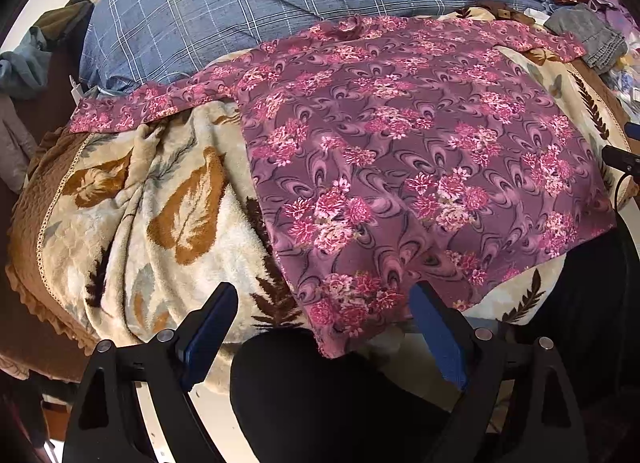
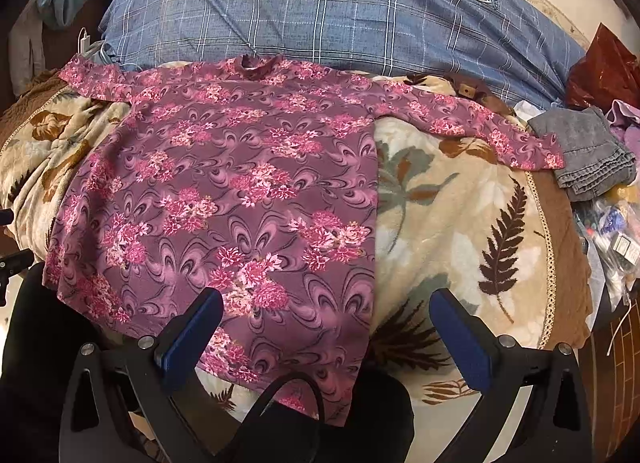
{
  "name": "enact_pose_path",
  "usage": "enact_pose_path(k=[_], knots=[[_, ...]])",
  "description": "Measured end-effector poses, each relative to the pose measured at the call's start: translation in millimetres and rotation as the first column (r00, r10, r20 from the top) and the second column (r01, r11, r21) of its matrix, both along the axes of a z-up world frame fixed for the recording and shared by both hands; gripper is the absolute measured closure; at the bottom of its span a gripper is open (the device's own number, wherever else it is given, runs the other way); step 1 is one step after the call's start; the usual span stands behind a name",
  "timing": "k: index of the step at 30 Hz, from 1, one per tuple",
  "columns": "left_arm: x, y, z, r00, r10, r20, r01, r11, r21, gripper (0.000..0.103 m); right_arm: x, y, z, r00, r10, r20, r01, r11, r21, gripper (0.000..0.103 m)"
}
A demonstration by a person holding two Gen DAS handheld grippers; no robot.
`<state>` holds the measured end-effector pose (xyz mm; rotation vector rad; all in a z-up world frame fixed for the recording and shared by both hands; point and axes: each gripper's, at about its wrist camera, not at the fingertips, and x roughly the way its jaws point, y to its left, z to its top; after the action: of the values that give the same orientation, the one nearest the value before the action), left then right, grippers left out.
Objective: Fold small clothes
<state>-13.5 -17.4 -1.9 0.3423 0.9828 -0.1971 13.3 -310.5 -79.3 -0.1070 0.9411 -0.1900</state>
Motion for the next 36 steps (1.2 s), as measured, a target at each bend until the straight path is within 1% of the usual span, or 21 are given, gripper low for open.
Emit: enact_pose_path(k=[12, 18, 23, 27, 30, 32, 36], knots=[[1.6, -2.9, -1.8, 1.000, -0.011, -0.008, 0.011, 1.000, -0.004, 0.015, 2.4, -1.7, -3.9, 1.000, -0.004, -0.010, 0.004, 1.000, 0.013, 0.000], [7.4, -3.5, -5.0, 1.000, -0.001, -0.021, 0.000, 1.000, -0.014, 0.015, 4.3, -5.8, -5.3, 1.000, -0.018, -0.005, 0.018, 1.000, 0.019, 0.000], [17.9, 2.1, -9.5, 0.998, 0.025, -0.052, -0.027, 0.999, -0.039, 0.015, 6.7, -20.5, -6.8, 0.998, -0.062, -0.005, 0.062, 0.994, 0.087, 0.000], [30.7, 13.4, -8.8, 0.995, 0.057, -0.077, -0.063, 0.995, -0.079, 0.015, 6.9, -29.8, -6.6, 0.996, -0.092, -0.003, 0.091, 0.992, 0.092, 0.000], [44.4, 31.2, -3.3, 0.991, 0.107, -0.085, -0.117, 0.986, -0.118, 0.015, 6.4, -37.6, -4.5, 0.994, -0.114, 0.004, 0.113, 0.989, 0.096, 0.000], [56.0, 46.5, -0.6, 0.983, 0.153, -0.099, -0.166, 0.976, -0.138, 0.015, 6.2, -44.8, -3.0, 0.992, -0.126, 0.008, 0.125, 0.986, 0.108, 0.000], [75.7, 71.1, -6.7, 0.957, 0.253, -0.140, -0.274, 0.948, -0.160, 0.015, 3.8, -65.7, -4.5, 0.987, -0.158, 0.020, 0.152, 0.971, 0.186, 0.000]])
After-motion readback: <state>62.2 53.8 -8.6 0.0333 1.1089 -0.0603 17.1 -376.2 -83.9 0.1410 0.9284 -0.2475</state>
